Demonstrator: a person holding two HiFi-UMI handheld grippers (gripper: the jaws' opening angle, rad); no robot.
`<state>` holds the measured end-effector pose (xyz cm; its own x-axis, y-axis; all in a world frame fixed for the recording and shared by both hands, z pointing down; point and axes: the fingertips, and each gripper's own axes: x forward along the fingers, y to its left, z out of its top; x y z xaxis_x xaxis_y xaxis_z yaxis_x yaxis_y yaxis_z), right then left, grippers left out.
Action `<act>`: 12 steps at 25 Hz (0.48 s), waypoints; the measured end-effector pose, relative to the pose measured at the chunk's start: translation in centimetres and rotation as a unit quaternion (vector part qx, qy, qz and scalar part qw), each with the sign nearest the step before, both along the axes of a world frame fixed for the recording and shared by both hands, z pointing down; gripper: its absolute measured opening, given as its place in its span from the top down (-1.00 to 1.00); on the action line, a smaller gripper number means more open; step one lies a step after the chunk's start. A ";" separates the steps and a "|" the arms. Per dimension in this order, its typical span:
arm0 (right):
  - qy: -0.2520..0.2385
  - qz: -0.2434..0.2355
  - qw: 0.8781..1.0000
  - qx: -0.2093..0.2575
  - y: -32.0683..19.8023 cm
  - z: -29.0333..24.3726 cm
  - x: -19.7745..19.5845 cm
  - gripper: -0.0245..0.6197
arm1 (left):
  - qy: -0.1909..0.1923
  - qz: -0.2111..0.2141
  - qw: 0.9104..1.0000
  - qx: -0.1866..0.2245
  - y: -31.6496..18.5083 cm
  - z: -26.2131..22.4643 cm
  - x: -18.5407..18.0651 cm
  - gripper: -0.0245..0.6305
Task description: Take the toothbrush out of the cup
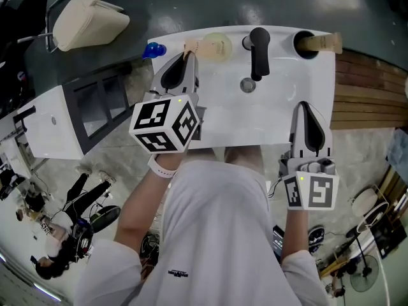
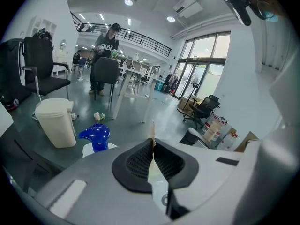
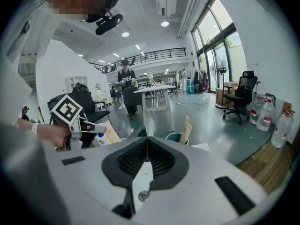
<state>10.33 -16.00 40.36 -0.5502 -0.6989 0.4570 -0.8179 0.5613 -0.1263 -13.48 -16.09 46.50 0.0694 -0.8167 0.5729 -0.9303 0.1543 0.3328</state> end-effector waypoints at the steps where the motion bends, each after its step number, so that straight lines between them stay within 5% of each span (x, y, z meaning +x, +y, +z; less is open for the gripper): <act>1: 0.000 0.001 1.000 0.000 0.0 0.0 0.0 0.90 | 0.000 0.002 1.000 0.000 0.0 0.0 0.0 0.90; 12: -0.010 0.010 1.000 0.021 0.2 -2.0 0.4 0.90 | -0.015 0.021 0.999 0.025 0.1 -3.0 0.5 0.91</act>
